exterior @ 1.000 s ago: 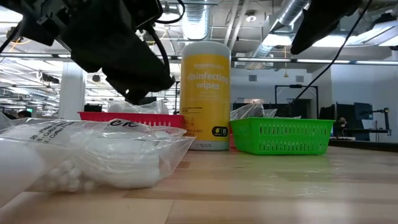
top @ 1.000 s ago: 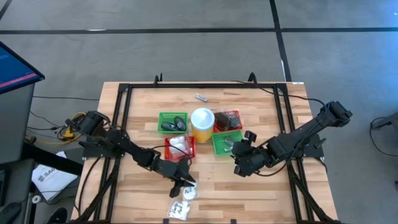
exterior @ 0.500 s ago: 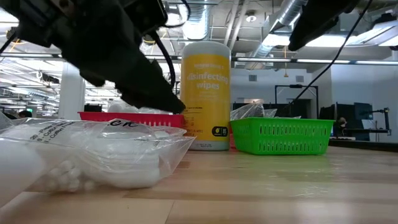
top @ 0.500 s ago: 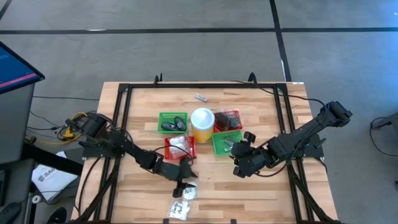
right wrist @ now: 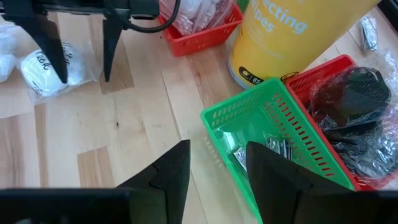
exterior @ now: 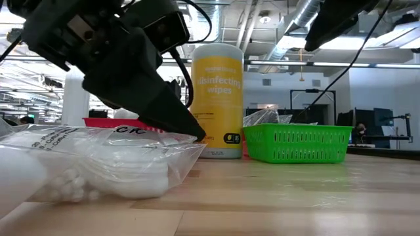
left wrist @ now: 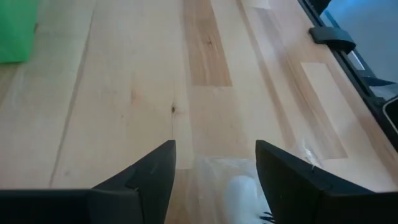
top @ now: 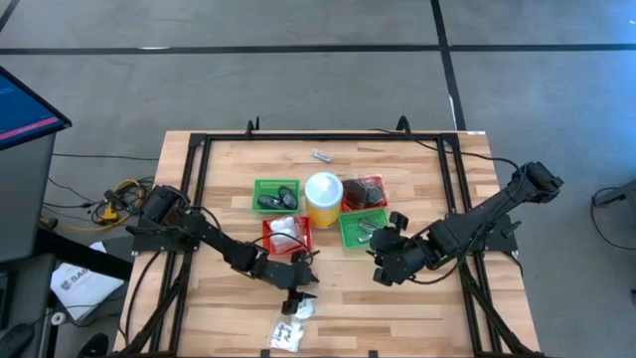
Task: Pick & Place Travel size toiletries
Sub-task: Put the transparent cotton pack into the left red bin
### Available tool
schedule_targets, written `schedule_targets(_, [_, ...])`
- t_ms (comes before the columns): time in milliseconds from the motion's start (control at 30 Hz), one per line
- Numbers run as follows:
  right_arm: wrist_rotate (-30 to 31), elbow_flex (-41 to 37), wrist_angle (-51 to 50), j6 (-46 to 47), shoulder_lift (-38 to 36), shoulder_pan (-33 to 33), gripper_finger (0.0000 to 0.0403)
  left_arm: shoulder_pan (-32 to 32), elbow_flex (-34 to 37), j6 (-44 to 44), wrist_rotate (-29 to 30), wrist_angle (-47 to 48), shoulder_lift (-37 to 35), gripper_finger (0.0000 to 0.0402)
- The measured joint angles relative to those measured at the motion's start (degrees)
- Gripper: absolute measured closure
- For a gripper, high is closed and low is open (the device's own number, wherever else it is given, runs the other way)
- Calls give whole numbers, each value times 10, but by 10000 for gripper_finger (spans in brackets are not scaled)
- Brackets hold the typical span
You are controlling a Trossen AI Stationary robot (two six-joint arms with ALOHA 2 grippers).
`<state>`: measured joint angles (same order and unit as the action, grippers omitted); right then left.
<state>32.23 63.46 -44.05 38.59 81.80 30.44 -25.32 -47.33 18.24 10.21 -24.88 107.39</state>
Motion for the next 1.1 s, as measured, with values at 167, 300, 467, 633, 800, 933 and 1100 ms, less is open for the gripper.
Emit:
schedule_targets(167, [0, 0, 0, 0, 0, 3, 257, 3, 0, 0, 1, 5, 0, 192])
schedule_targets(300, [0, 0, 0, 0, 0, 3, 259, 3, 0, 2, -4, 5, 0, 192])
schedule_targets(467, [0, 0, 0, 0, 0, 3, 262, 3, 0, 5, -11, 6, 2, 192])
schedule_targets(633, [0, 0, 0, 0, 0, 3, 260, 2, 0, 15, -18, 14, 2, 192])
schedule_targets(800, [0, 0, 0, 0, 0, 3, 264, 2, 1, 17, -20, 23, 3, 207])
schedule_targets(933, [0, 0, 0, 0, 0, 3, 268, 2, 1, 17, -39, 22, 3, 249])
schedule_targets(1100, [0, 0, 0, 0, 0, 3, 270, 2, 1, 15, -57, 23, 3, 332])
